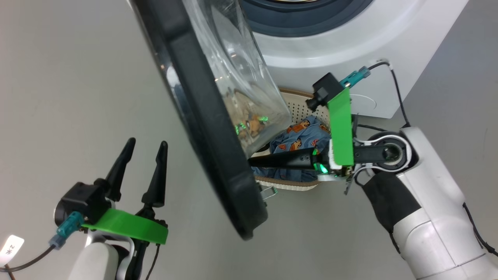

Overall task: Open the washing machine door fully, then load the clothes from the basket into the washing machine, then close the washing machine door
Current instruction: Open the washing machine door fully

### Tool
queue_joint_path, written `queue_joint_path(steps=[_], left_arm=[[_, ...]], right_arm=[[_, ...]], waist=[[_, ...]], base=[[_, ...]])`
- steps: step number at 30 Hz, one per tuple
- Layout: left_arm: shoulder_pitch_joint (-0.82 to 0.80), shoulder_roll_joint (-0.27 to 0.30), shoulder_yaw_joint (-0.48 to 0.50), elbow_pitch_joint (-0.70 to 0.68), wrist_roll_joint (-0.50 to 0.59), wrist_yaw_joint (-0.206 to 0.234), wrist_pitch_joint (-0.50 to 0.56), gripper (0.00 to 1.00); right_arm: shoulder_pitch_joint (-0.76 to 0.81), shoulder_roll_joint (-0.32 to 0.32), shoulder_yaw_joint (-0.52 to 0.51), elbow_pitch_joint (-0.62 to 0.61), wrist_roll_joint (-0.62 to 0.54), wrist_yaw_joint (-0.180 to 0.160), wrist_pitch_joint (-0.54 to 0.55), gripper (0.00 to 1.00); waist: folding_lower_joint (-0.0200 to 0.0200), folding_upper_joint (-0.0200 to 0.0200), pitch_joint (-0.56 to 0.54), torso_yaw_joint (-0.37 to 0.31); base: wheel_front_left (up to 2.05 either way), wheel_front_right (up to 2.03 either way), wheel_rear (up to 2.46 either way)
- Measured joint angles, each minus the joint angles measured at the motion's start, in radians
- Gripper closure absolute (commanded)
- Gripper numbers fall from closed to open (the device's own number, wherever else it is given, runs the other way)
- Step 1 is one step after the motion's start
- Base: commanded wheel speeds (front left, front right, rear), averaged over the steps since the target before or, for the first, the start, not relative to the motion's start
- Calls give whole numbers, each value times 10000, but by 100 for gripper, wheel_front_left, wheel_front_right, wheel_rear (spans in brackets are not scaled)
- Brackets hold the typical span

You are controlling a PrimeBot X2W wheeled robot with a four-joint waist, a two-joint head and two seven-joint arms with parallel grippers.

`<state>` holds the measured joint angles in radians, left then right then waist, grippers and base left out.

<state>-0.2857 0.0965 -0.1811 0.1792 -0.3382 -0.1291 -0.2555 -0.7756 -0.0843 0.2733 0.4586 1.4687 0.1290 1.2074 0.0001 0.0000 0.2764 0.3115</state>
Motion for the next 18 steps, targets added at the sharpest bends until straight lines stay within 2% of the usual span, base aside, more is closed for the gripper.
queue_joint_path(steps=[8, 18], left_arm=[[0, -10, 38, 15, 0, 0, 0, 0], [236, 169, 263, 25, 2, 0, 0, 0]], right_arm=[[-20, 4, 1028, 176, 654, 0, -700, 100], [9, 38, 1041, 353, 849, 0, -1231, 100]], waist=[[-1, 0, -23, -20], [0, 0, -430, -217]], base=[[0, 0, 0], [0, 0, 0]])
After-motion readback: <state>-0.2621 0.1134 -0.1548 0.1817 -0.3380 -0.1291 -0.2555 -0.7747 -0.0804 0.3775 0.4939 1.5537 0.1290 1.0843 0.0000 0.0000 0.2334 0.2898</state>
